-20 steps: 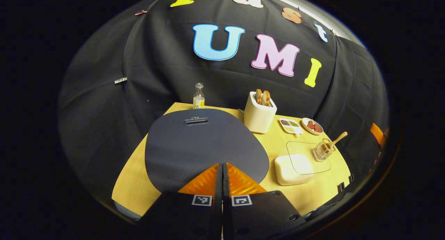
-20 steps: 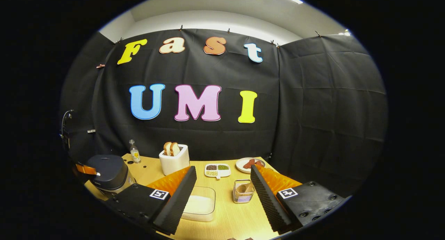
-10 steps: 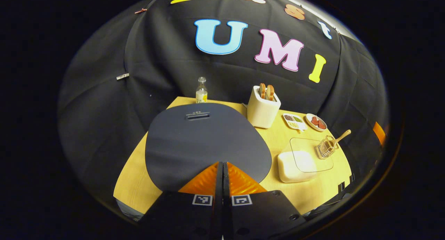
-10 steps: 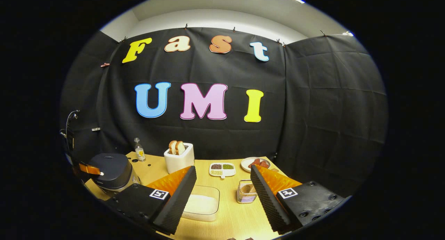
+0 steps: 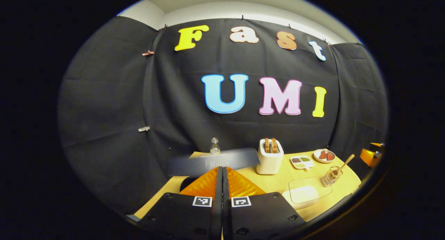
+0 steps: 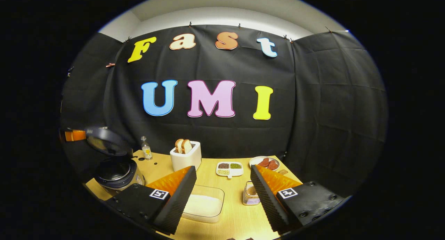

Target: Close the left gripper, press the button to open the rice cooker; take a wooden spoon from the chopstick holder with the right hand, scoop a spoonful of rice and pour it into the rice cooker, then put the wooden spoon back into the chopstick holder.

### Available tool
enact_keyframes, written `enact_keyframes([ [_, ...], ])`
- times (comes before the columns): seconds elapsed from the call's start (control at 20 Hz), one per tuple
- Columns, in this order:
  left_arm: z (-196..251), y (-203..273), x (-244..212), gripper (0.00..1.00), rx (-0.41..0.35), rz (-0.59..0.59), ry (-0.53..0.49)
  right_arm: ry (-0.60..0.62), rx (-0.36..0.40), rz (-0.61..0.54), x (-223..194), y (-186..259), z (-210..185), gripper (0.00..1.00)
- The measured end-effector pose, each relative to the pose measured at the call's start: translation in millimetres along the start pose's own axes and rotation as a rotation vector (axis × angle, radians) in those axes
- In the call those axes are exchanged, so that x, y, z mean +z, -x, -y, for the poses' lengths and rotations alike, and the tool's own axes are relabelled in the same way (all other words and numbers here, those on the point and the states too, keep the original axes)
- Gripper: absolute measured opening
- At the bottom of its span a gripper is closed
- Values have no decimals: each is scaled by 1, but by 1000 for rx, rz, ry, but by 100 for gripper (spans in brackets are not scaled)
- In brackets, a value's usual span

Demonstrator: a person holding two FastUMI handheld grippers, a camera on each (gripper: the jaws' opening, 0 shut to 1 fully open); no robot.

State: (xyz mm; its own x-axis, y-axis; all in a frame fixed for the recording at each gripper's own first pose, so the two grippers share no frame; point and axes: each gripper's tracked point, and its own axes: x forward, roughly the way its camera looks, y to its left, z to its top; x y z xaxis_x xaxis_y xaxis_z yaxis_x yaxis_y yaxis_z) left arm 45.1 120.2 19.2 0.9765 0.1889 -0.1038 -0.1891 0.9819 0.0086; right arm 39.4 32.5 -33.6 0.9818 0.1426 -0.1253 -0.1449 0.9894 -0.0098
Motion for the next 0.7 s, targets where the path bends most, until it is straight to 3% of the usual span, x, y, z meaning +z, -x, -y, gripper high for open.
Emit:
enact_keyframes([
  [0.2, 15, 6, -22, 7, 31, -53, 80, -21, -2, -18, -8, -17, 22, 98],
  [0.25, 19, 8, -29, 13, 39, -70, 93, -31, -12, -33, -13, -22, 31, 98],
  [0.4, 28, 13, -41, 16, 77, -92, 77, -72, -30, -72, -25, -34, 54, 98],
  [0.45, 34, 15, -40, 23, 81, -90, 70, -85, -38, -82, -29, -38, 63, 98],
  [0.6, 57, 19, -43, 62, 74, -100, 51, -94, -72, -112, -43, -52, 92, 98],
  [0.65, 65, 21, -42, 80, 73, -95, 51, -104, -79, -127, -50, -57, 100, 98],
  [0.7, 71, 21, -41, 87, 80, -95, 52, -118, -84, -148, -57, -63, 108, 98],
])
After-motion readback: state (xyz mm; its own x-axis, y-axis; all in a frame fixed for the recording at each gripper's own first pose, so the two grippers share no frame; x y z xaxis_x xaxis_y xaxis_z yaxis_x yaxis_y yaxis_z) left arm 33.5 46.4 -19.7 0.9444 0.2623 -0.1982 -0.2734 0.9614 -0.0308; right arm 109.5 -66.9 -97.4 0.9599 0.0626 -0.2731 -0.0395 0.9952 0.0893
